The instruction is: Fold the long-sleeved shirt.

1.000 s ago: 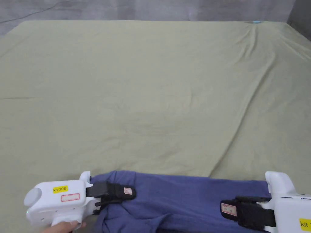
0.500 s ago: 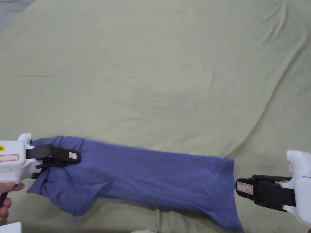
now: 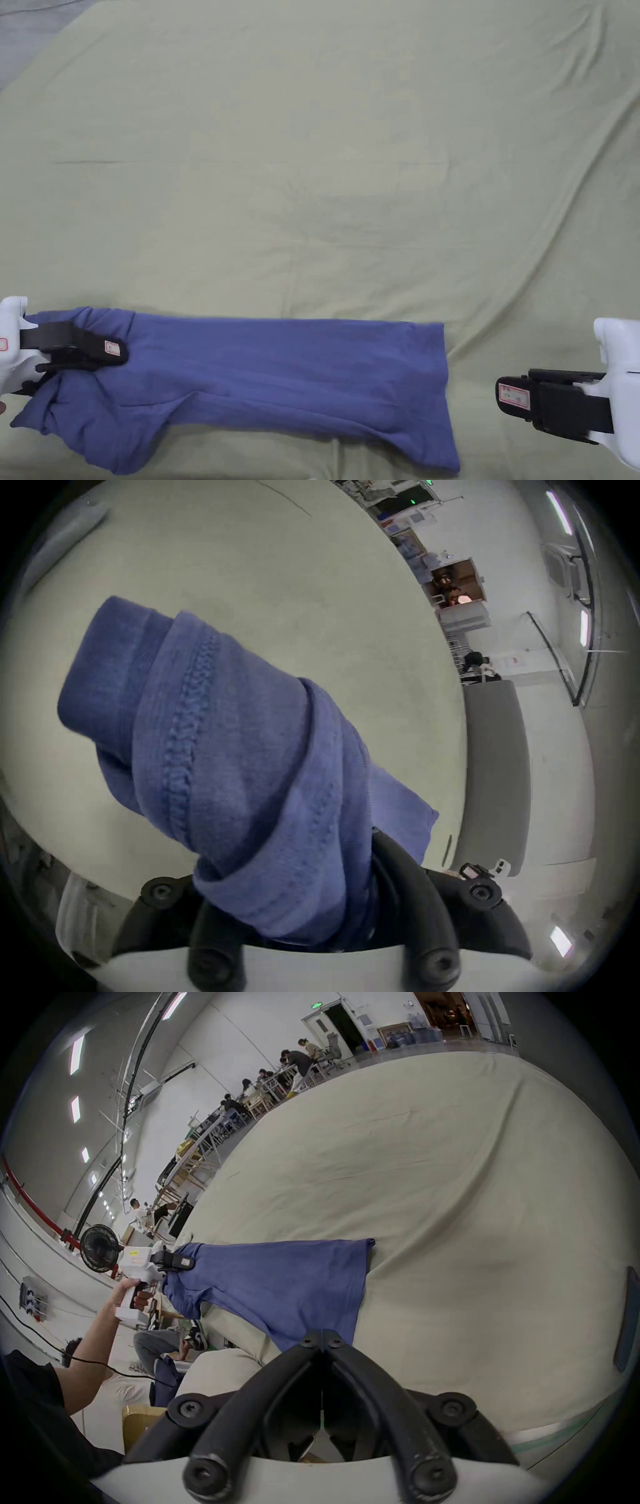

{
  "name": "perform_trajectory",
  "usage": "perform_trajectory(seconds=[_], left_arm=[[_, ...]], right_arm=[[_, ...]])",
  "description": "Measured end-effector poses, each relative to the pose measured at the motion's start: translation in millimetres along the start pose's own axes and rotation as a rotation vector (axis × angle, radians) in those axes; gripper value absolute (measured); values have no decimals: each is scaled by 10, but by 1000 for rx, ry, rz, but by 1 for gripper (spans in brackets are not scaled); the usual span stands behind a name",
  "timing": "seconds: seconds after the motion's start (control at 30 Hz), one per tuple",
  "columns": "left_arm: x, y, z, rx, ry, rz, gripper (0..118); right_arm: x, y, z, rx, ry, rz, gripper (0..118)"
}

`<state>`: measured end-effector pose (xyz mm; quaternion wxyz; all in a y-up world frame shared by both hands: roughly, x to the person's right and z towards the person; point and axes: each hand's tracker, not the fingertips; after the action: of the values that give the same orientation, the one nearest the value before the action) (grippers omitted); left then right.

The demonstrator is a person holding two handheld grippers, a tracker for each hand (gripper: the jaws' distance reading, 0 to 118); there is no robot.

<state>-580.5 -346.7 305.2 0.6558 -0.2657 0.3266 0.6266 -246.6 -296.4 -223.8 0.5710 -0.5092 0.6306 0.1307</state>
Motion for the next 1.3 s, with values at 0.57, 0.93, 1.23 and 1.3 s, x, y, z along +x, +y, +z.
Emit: perform_trajectory(seconds=[0.57, 0.93, 1.23, 1.3], left_arm=[[1993, -761, -1839, -129, 317, -397, 21], [2367, -1157, -2279, -61, 212, -374, 117], [2111, -1057, -1201, 102, 85, -240, 3], [2060, -1096, -1326, 105, 234, -338, 3]], right_arm=[[30, -161, 68, -30, -37, -21, 0], [182, -282, 193, -24, -49, -56, 0], [291, -296, 317, 9, -17, -83, 0], [311, -292, 298, 12, -17, -90, 0]])
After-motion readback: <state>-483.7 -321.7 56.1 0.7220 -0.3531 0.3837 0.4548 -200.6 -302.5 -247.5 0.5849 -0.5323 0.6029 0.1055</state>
